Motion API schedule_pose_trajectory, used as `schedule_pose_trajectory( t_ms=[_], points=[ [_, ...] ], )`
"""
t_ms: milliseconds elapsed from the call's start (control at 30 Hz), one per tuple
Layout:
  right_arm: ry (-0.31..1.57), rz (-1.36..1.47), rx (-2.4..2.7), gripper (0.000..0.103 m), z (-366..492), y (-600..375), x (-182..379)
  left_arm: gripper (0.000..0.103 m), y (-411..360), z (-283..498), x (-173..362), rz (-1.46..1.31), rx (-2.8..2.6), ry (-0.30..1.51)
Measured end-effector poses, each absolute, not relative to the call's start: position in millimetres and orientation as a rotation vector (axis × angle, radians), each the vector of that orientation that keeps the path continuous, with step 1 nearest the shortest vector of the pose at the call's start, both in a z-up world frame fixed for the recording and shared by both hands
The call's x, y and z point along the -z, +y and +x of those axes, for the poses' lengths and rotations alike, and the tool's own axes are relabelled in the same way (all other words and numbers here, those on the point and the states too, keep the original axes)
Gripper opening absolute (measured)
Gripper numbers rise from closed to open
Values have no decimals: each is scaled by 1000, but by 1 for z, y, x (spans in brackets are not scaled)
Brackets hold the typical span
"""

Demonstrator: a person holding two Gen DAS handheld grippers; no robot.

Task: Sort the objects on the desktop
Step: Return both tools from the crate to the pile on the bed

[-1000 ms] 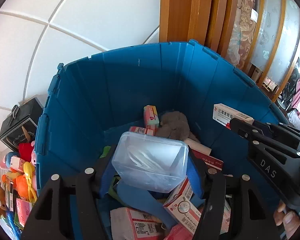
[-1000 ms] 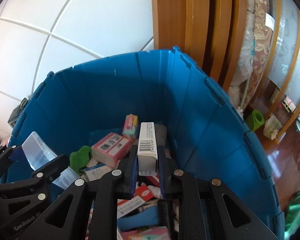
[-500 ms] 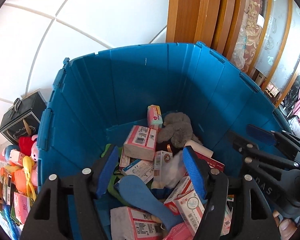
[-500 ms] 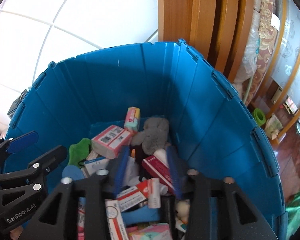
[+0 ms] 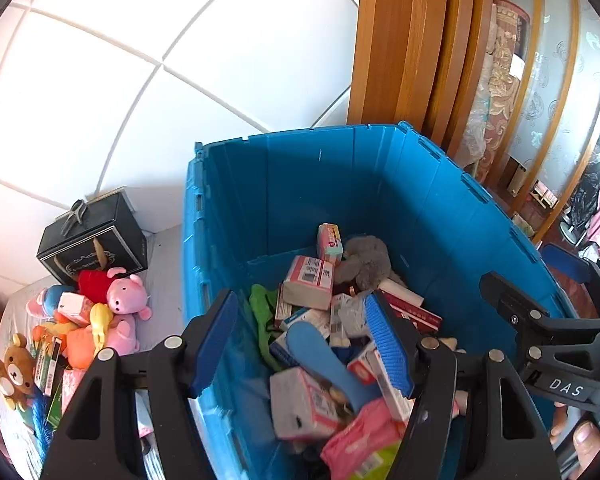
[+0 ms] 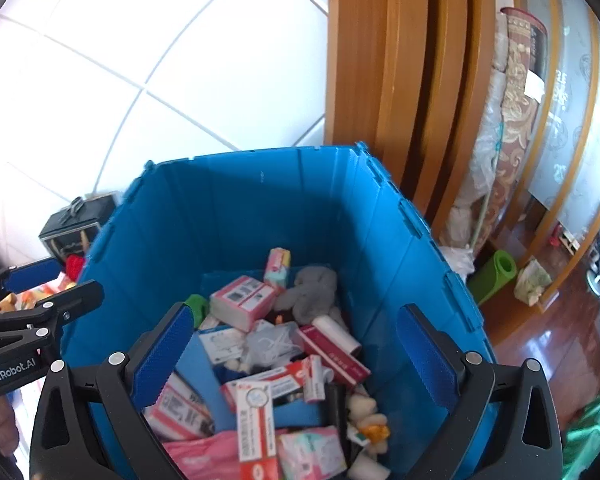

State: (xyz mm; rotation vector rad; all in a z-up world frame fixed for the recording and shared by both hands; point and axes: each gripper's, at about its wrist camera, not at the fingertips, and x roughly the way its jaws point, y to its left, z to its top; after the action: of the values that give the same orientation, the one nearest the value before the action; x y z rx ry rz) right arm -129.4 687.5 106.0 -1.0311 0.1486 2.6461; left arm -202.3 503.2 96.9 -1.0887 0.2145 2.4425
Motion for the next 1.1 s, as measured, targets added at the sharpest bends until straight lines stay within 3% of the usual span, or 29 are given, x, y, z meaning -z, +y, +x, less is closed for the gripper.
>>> schedule_pose_trajectory(
  t_ms=[300,667,1100],
  points=[
    [102,-896,-2837,103,-73,607,-136,66,409,-146,-120,-923,-2531,120],
    [103,-758,-3098,103,-57,479,-121,66,263,-116,-98,-924,-2685,17],
    [86,-855,-3223,103,-81,357,-56,66,87,-109,-13,-1089,-2929,-84]
  ],
)
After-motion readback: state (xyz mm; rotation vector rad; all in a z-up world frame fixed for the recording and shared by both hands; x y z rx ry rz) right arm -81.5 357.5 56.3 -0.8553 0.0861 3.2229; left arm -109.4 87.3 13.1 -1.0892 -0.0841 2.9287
